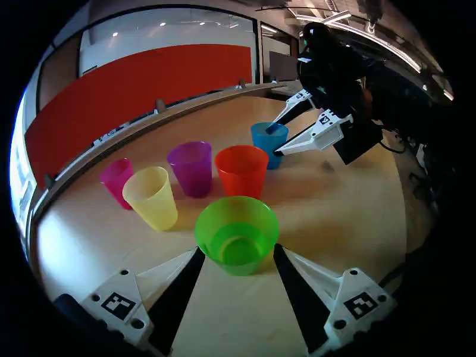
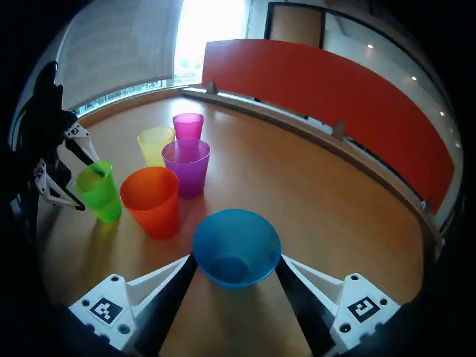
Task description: Pour water
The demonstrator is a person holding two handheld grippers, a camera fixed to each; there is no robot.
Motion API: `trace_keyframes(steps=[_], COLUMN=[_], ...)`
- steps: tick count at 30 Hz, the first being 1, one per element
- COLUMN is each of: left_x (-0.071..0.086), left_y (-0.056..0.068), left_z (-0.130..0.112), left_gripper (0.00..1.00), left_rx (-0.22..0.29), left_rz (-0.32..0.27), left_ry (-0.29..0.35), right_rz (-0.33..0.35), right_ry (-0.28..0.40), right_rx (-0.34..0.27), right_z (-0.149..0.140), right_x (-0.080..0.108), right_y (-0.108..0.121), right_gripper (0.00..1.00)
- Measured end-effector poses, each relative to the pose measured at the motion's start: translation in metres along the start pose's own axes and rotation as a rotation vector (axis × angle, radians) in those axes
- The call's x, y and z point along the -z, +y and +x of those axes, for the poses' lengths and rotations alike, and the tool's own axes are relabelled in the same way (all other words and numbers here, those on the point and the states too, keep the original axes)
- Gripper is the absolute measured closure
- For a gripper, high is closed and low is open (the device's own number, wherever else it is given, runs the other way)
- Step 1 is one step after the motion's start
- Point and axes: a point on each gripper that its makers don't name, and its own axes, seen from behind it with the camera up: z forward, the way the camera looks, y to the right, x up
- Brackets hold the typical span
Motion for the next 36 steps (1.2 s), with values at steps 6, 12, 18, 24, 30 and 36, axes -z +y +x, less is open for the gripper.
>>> trace_keyframes(steps=[6,12,18,24,30,36], left_x=[0.003,0.008,0.016,0.027,0.040,0.057], left_y=[0.002,0.003,0.001,-0.004,-0.011,-0.025], left_z=[-0.001,-0.004,-0.011,-0.014,-0.012,-0.014], left_gripper=[0.14,0.10,0.07,0.05,0.03,0.03], left_rx=[0.002,0.003,0.013,0.043,0.075,0.100], left_rz=[-0.004,-0.003,0.014,0.037,0.077,0.137], left_ry=[-0.003,-0.008,-0.015,-0.017,0.009,0.033], right_rz=[-0.008,-0.021,-0.039,-0.051,-0.088,-0.131], right_ry=[-0.005,-0.005,0.001,0.016,0.042,0.071], right_rx=[0.003,-0.004,-0.012,-0.022,-0.035,-0.067], right_z=[-0.004,-0.010,-0.014,-0.016,-0.013,-0.010], right_x=[0.004,0.013,0.026,0.039,0.054,0.071], right_y=[0.000,0.000,0.001,-0.002,0.001,0.009], right_gripper=[0.00,0.00,0.00,0.00,0.00,0.00])
